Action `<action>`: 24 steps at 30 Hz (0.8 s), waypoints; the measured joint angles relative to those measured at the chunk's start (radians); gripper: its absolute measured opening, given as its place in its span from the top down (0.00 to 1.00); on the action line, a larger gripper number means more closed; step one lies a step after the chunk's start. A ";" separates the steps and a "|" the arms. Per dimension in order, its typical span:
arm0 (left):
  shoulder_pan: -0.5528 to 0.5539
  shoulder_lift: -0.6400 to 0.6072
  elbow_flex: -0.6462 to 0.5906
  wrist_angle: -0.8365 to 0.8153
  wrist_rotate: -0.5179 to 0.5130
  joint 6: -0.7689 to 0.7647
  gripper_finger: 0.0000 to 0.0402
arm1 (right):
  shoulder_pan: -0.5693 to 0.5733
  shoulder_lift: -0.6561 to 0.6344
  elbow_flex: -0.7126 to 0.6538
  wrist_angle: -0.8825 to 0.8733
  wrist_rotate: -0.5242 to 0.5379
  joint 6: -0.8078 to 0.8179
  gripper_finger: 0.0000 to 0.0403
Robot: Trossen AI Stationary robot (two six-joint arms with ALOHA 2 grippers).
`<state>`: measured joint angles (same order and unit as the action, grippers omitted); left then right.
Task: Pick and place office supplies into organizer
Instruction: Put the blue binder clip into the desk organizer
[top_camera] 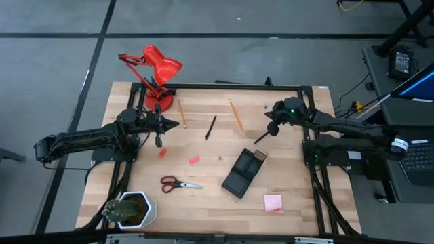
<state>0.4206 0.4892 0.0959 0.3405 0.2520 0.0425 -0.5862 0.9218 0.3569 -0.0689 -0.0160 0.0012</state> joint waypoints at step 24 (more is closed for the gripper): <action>0.000 0.000 0.000 -0.027 -0.077 0.005 0.99 | -0.067 0.071 -0.017 -0.016 0.076 -0.010 0.60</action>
<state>0.4210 0.4892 0.0963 0.3130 0.1753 0.0474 -0.6529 0.9923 0.3397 -0.0846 0.0596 -0.0090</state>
